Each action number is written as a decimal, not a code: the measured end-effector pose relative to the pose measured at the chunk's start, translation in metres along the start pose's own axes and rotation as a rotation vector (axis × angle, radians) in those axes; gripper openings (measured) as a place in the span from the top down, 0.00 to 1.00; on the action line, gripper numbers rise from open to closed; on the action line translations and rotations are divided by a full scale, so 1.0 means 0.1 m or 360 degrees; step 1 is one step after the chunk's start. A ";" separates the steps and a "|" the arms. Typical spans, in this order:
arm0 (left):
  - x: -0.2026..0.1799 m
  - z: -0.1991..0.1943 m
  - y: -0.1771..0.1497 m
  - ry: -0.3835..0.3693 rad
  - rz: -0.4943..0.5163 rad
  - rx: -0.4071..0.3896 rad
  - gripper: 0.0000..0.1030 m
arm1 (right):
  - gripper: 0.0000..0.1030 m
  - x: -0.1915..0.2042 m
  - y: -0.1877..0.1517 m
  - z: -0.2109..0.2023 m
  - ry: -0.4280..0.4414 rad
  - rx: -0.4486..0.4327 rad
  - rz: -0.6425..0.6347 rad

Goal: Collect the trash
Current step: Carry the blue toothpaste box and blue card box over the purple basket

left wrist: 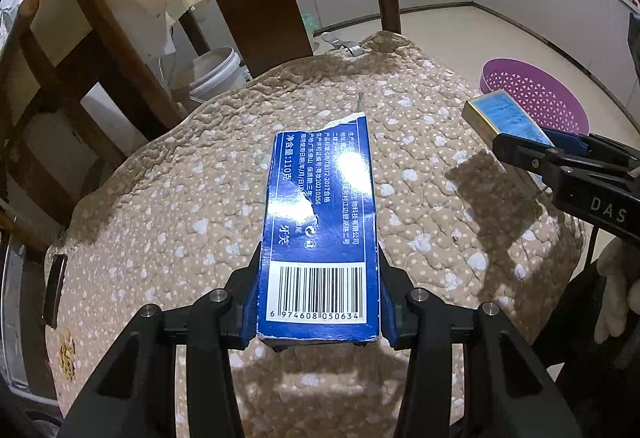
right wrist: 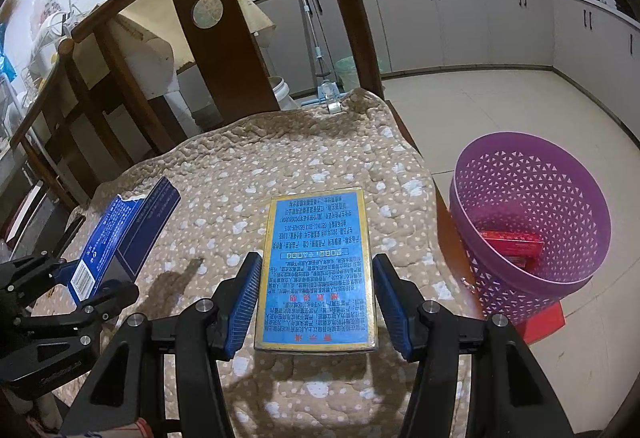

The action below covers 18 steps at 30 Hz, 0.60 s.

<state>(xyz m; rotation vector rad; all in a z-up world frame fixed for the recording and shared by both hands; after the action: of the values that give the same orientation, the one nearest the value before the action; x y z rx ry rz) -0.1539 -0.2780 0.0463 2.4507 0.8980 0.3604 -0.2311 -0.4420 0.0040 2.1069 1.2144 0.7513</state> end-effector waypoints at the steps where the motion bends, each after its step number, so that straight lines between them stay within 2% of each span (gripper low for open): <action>1: -0.01 0.01 0.01 -0.0001 0.0004 -0.0003 0.56 | 0.41 -0.01 0.00 0.00 -0.0004 -0.0002 0.0004; 11: -0.06 -0.02 0.23 0.0012 0.0054 -0.0055 0.56 | 0.41 -0.25 0.27 -0.13 -0.0001 -0.0061 0.0074; 18: -0.19 0.02 0.44 -0.0039 0.0065 -0.0081 0.56 | 0.41 -0.67 0.53 -0.17 -0.0106 -0.0115 0.0094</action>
<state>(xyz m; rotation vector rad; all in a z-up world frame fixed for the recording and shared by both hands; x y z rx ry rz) -0.1442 -0.3202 0.0669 2.4244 0.8195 0.3622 -0.2422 -0.5195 0.0411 2.0993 1.0782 0.7341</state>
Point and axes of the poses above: each gripper's, at about its wrist camera, not at the fingertips, and z roughly the way its jaws point, x to its left, y to its top, the point moved 4 cm from there along z, roughly the way its jaws point, and after that the axes turned 10 degrees about -y, right-handed, at the moved point
